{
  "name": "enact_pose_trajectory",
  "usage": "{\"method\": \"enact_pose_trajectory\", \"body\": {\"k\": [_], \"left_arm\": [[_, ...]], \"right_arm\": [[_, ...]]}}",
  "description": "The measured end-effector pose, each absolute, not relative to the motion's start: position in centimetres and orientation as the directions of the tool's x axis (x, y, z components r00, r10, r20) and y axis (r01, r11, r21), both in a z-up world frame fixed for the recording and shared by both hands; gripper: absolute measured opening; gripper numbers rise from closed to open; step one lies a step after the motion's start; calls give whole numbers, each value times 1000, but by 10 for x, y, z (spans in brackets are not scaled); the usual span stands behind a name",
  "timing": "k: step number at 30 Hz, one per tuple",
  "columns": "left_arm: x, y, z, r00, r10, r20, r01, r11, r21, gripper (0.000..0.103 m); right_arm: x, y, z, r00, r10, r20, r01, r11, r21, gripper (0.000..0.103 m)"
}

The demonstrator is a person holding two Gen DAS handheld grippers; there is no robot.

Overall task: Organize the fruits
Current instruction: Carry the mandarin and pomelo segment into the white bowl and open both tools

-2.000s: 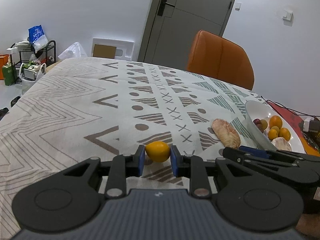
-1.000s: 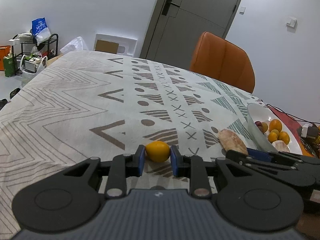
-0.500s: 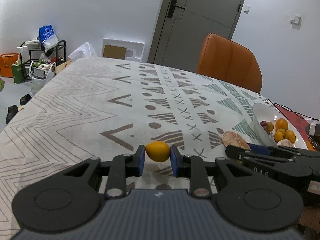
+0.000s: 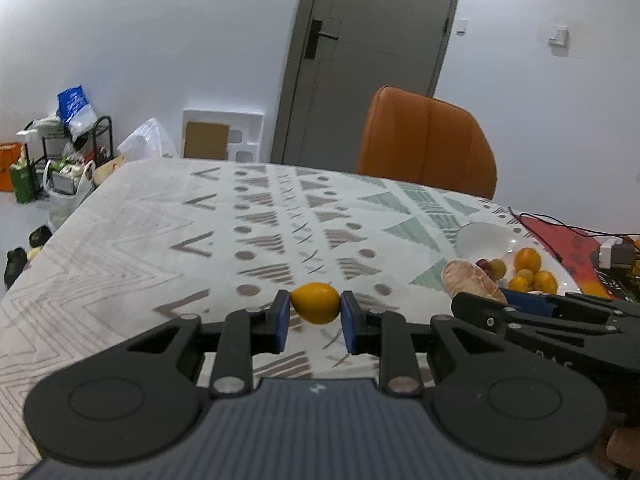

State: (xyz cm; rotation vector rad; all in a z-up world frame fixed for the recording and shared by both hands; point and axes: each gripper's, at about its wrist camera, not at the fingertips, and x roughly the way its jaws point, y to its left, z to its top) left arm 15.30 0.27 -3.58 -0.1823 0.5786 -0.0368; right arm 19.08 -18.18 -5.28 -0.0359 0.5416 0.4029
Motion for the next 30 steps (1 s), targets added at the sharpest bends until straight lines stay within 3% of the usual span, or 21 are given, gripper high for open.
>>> {"method": "enact_pose_trajectory", "body": {"k": [13, 30], "left_arm": [[160, -49, -12, 860, -131, -493, 66, 987, -147, 25], [190, -101, -18, 842, -191, -505, 149, 981, -124, 25]], "right_arm": [[178, -236, -31, 832, 349, -431, -338, 935, 106, 33], [199, -303, -43, 864, 276, -422, -231, 960, 156, 33]]}}
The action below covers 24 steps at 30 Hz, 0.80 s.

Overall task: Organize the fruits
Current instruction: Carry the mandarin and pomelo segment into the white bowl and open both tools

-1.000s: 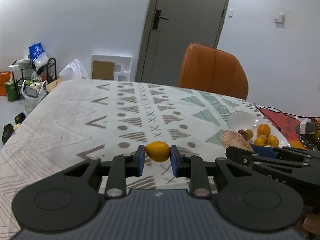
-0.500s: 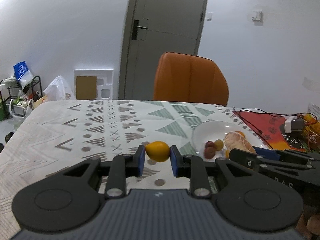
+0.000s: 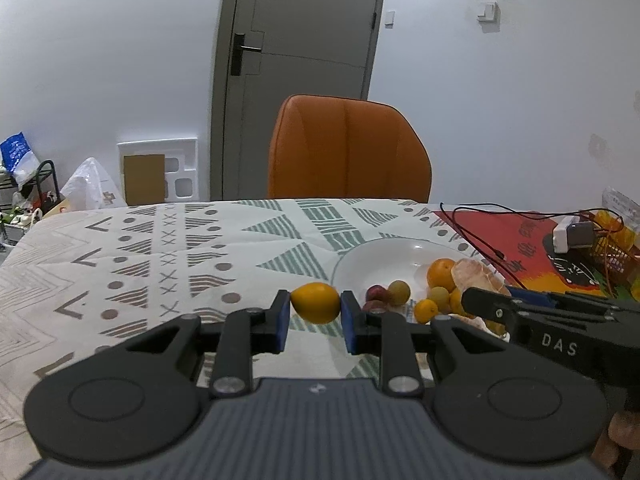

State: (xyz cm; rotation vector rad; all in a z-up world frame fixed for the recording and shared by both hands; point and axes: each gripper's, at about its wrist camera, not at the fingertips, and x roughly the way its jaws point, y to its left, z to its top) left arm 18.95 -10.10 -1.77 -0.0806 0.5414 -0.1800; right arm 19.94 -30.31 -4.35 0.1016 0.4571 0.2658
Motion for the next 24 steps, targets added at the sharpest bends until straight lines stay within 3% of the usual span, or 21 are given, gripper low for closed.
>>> {"method": "enact_pose_trajectory", "body": {"k": [24], "left_arm": [[228, -138, -35, 801, -215, -559, 186, 976, -109, 29]], "right_arm": [[240, -330, -48, 863, 256, -436, -204, 965, 165, 33]]}}
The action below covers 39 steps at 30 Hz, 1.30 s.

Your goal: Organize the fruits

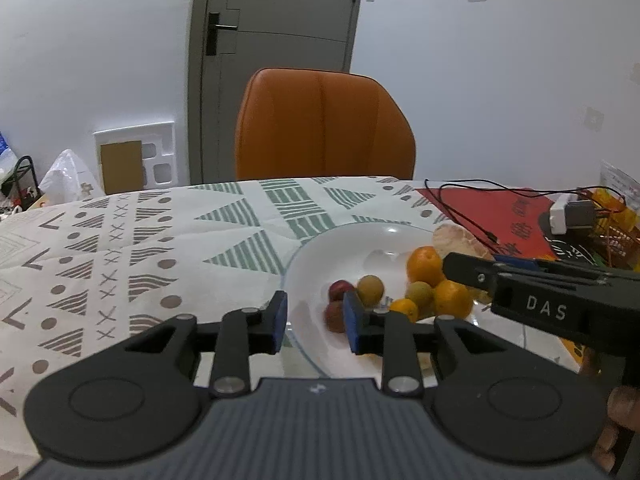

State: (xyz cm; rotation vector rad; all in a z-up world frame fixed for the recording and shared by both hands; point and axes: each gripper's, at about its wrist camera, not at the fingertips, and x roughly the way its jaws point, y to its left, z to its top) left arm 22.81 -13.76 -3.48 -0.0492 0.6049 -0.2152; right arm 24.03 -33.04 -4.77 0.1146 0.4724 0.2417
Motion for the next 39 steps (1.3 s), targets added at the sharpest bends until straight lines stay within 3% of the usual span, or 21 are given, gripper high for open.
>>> {"method": "enact_pose_trajectory", "body": {"k": [6, 11, 13, 17, 19, 21, 25, 35, 39], "left_arm": [[227, -120, -31, 806, -187, -562, 147, 982, -117, 30], [225, -105, -29, 807, -153, -570, 113, 988, -105, 40], [225, -99, -29, 809, -136, -572, 92, 990, -105, 49], [222, -86, -28, 814, -113, -570, 59, 992, -113, 54], [220, -83, -27, 815, -108, -570, 50, 992, -116, 57], [217, -79, -27, 817, -99, -568, 40, 993, -115, 64], [212, -70, -26, 824, -80, -561, 12, 992, -123, 79], [193, -54, -20, 821, -68, -567, -12, 991, -136, 87], [180, -49, -15, 826, -65, -559, -16, 990, -139, 96]], "right_arm": [[249, -327, -47, 859, 255, -443, -207, 966, 154, 33], [259, -320, -46, 857, 258, -447, -217, 966, 140, 33], [262, -317, -46, 856, 259, -448, -220, 966, 138, 33], [267, -313, -45, 861, 253, -440, -221, 967, 125, 33], [268, -310, -44, 871, 257, -419, -231, 966, 113, 39], [268, -309, -45, 878, 254, -406, -227, 967, 113, 57], [261, -314, -42, 880, 255, -400, -221, 967, 129, 58], [221, -329, -35, 862, 272, -428, -222, 961, 165, 71], [207, -326, -31, 860, 277, -428, -223, 959, 172, 79]]}}
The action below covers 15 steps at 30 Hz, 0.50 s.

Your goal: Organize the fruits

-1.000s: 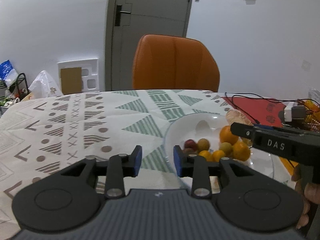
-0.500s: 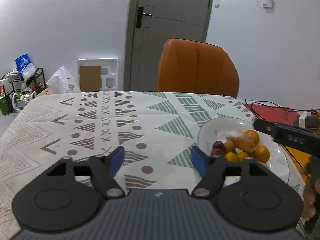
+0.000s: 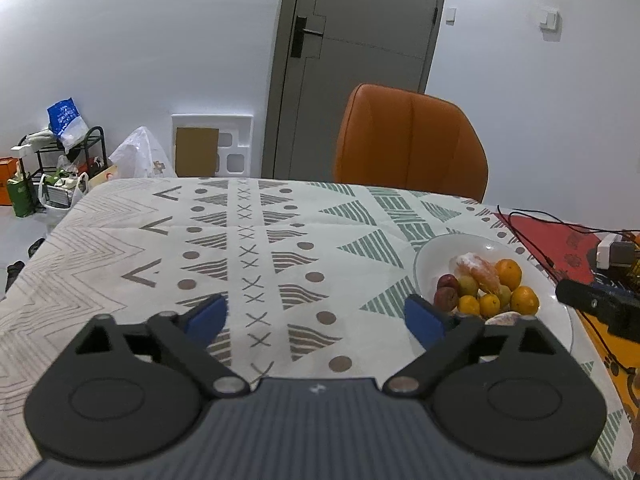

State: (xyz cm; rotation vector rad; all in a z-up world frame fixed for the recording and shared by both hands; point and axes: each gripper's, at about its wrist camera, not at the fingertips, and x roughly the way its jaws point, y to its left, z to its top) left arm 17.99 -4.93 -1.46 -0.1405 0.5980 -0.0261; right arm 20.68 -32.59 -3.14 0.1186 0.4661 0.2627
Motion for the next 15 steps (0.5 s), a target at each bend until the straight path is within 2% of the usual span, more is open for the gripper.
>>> {"method": "enact_pose_trajectory", "body": {"k": [6, 11, 15], "left_arm": [[158, -42, -4, 837, -67, -543, -14, 989, -144, 100], [143, -38, 1, 833, -62, -550, -23, 989, -146, 101], [128, -37, 4, 831, -74, -552, -2, 991, -136, 103]], "right_arm": [[185, -316, -26, 858, 285, -428, -238, 958, 161, 92], [169, -313, -22, 852, 303, -428, -257, 953, 163, 95], [155, -310, -17, 850, 306, -429, -266, 952, 153, 101]]}}
